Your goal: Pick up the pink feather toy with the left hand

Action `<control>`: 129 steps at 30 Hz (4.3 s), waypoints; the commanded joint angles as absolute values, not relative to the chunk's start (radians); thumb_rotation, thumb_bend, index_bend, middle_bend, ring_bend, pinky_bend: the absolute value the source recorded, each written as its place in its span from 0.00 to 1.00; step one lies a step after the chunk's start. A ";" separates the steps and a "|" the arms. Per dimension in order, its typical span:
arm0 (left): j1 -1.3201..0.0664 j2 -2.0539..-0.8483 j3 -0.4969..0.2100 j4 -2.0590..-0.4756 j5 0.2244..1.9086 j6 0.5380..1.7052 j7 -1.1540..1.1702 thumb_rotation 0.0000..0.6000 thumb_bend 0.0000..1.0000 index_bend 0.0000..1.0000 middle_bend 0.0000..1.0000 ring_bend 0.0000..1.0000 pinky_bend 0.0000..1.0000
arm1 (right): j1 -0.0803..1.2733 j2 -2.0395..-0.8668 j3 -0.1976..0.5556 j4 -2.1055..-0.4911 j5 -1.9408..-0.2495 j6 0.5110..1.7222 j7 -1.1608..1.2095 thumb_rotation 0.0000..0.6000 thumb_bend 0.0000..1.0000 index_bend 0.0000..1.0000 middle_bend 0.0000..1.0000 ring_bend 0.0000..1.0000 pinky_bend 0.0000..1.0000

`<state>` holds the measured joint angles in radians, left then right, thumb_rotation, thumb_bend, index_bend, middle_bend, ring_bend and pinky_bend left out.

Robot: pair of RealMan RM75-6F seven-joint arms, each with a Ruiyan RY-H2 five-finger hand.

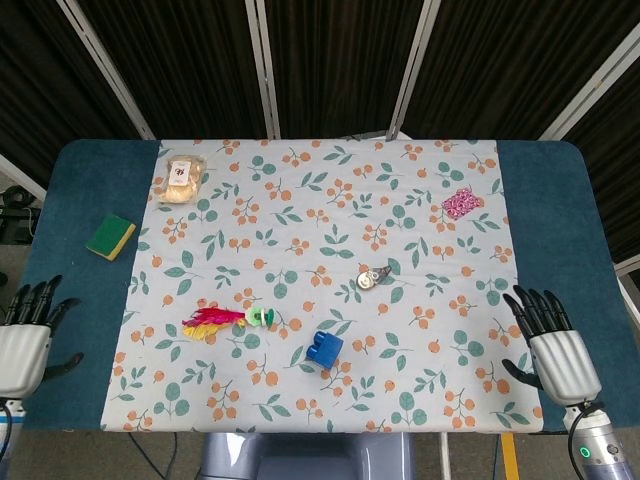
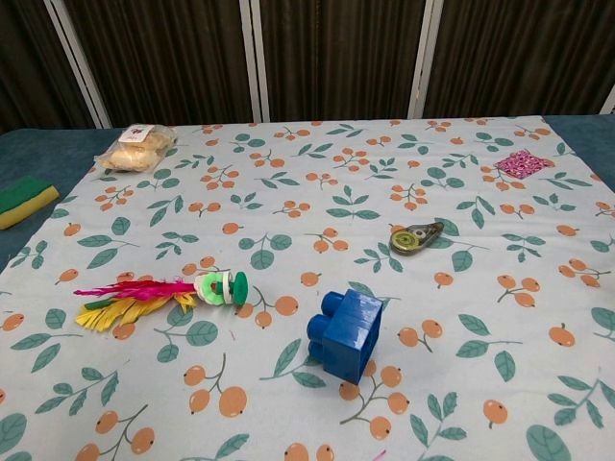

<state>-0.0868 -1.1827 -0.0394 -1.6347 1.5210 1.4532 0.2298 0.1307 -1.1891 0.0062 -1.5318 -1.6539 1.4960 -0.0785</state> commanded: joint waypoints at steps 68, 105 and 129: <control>-0.335 -1.714 -0.086 -1.322 1.356 1.266 0.533 1.00 0.50 0.57 0.00 0.00 0.00 | 0.130 -1.181 0.011 -1.534 -1.645 1.496 -0.036 1.00 0.09 0.00 0.00 0.00 0.00; -0.482 -1.437 -0.200 -1.675 1.436 1.295 0.746 1.00 0.53 0.62 0.00 0.00 0.00 | 0.128 -1.183 0.014 -1.531 -1.645 1.502 -0.041 1.00 0.09 0.00 0.00 0.00 0.00; -0.532 -1.376 -0.162 -1.747 1.433 1.234 0.796 1.00 0.52 0.62 0.00 0.00 0.00 | 0.128 -1.183 0.014 -1.530 -1.646 1.503 -0.043 1.00 0.09 0.00 0.00 0.00 0.00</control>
<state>-0.5314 -1.3762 -0.1624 -1.7457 1.4332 1.2349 0.7950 0.1277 -1.1832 0.0143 -1.5299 -1.6463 1.5032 -0.0431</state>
